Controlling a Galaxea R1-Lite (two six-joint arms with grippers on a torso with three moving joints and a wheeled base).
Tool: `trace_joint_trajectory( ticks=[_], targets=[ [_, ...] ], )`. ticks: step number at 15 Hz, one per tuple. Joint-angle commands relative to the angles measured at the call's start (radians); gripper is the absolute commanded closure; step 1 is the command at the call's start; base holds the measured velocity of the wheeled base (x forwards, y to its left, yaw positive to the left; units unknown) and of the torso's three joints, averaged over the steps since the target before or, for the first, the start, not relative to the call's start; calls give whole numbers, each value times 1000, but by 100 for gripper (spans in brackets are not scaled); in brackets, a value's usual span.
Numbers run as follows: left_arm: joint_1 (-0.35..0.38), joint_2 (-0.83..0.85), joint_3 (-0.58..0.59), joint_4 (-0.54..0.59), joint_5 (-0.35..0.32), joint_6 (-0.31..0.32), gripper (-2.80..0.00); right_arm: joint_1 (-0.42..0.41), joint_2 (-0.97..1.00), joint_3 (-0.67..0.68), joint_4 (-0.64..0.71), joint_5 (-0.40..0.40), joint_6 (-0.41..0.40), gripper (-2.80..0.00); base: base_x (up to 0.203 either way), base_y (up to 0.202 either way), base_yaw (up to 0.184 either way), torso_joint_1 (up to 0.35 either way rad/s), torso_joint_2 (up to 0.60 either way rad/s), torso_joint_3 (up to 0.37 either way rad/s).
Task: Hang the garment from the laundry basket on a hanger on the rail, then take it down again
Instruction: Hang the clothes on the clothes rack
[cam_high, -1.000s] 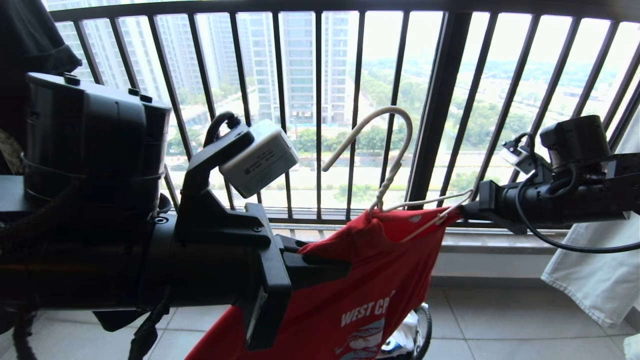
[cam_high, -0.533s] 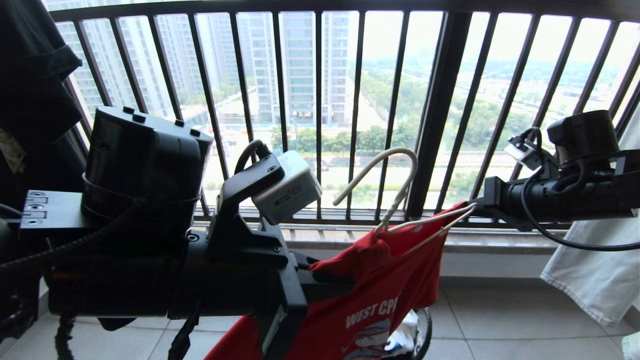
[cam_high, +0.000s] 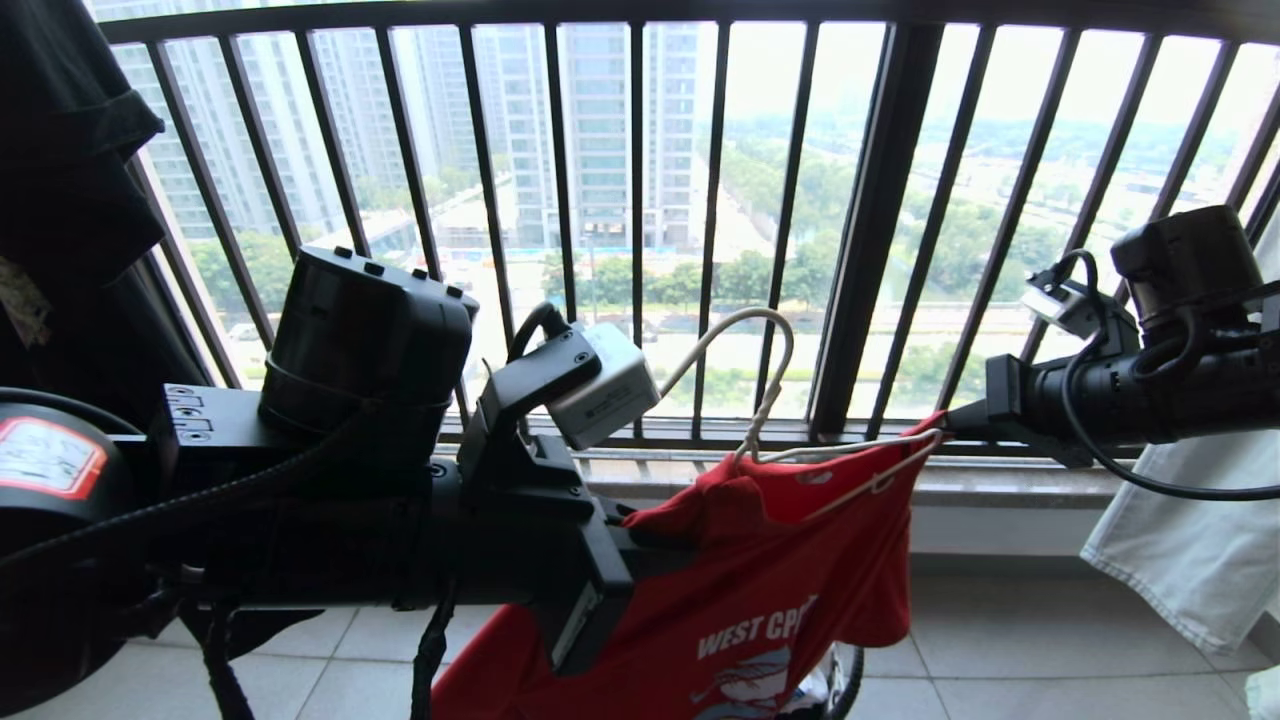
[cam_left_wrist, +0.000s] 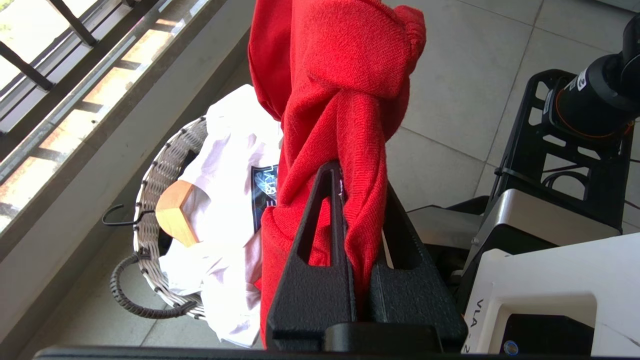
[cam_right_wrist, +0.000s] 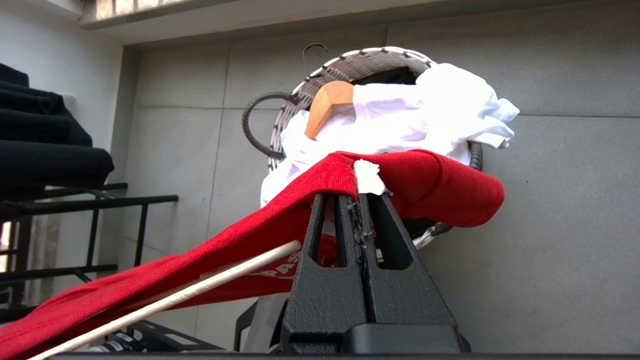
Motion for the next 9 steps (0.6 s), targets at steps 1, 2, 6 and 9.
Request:
trace_joint_trajectory(
  ticks=[1, 2, 6, 9],
  targets=[
    [3, -9, 0, 0, -2, 2, 0, -1, 4, -10, 11, 1, 0, 0, 0, 0, 0, 0, 0, 0],
    [3, -19, 2, 0, -2, 2, 0, -1, 7, -10, 11, 1, -2, 0, 0, 0, 0, 0, 0, 0],
    [0, -52, 3, 0, -6, -10, 0, -1, 21, -8, 16, 1, -11, 0, 0, 0, 0, 0, 0, 0],
    [0, -58, 4, 0, -6, -12, 0, -1, 23, -8, 17, 1, -11, 0, 0, 0, 0, 0, 0, 0]
  ],
)
